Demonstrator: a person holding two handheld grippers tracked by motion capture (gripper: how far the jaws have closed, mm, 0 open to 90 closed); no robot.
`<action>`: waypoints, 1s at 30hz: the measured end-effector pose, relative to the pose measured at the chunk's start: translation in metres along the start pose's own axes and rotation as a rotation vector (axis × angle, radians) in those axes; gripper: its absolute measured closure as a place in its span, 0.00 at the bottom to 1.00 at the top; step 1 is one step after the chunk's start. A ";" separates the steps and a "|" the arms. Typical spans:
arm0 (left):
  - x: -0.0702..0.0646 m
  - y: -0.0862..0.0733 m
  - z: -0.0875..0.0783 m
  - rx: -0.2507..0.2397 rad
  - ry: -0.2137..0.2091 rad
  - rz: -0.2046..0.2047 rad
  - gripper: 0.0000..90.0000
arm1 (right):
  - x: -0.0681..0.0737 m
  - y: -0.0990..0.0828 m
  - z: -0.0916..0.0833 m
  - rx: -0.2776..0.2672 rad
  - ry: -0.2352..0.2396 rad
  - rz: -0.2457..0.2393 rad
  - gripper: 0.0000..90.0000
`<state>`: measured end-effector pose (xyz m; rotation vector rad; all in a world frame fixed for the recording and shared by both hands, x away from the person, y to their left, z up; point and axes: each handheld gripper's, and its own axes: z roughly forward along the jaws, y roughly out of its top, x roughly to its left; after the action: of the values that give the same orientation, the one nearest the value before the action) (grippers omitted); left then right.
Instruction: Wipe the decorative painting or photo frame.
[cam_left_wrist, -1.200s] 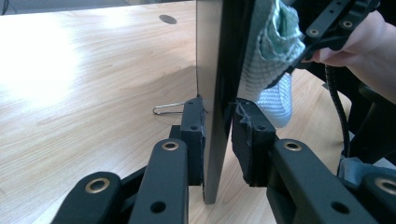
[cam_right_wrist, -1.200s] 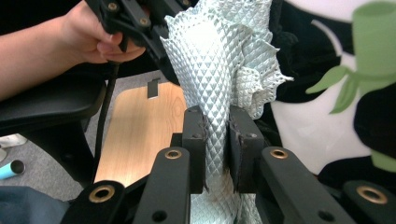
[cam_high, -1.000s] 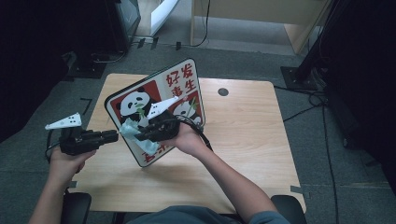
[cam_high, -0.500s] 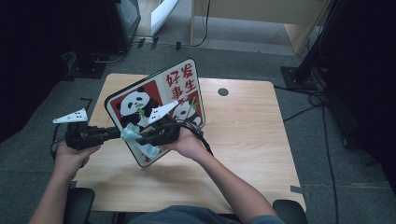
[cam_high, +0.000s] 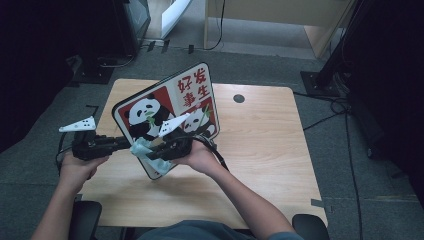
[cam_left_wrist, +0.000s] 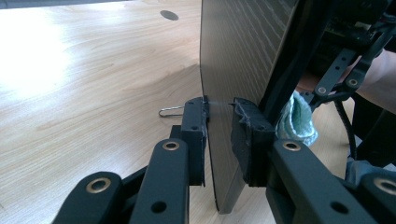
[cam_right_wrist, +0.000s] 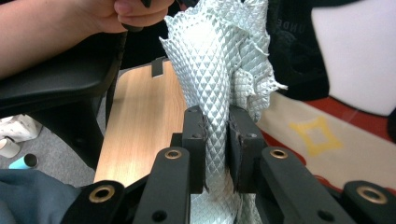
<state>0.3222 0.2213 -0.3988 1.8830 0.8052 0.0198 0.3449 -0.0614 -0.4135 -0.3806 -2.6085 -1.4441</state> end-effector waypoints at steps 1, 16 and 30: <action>0.000 0.000 0.000 -0.001 0.000 -0.001 0.83 | -0.001 -0.001 0.001 0.000 0.004 -0.004 0.88; 0.000 0.000 0.000 -0.001 0.000 -0.003 0.83 | -0.003 -0.020 0.010 0.017 0.016 0.009 0.88; 0.000 0.000 0.000 -0.002 0.004 -0.004 0.83 | -0.005 -0.037 0.018 0.026 0.027 0.010 0.88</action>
<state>0.3219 0.2216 -0.3987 1.8801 0.8117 0.0223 0.3396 -0.0662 -0.4541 -0.3681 -2.5974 -1.4007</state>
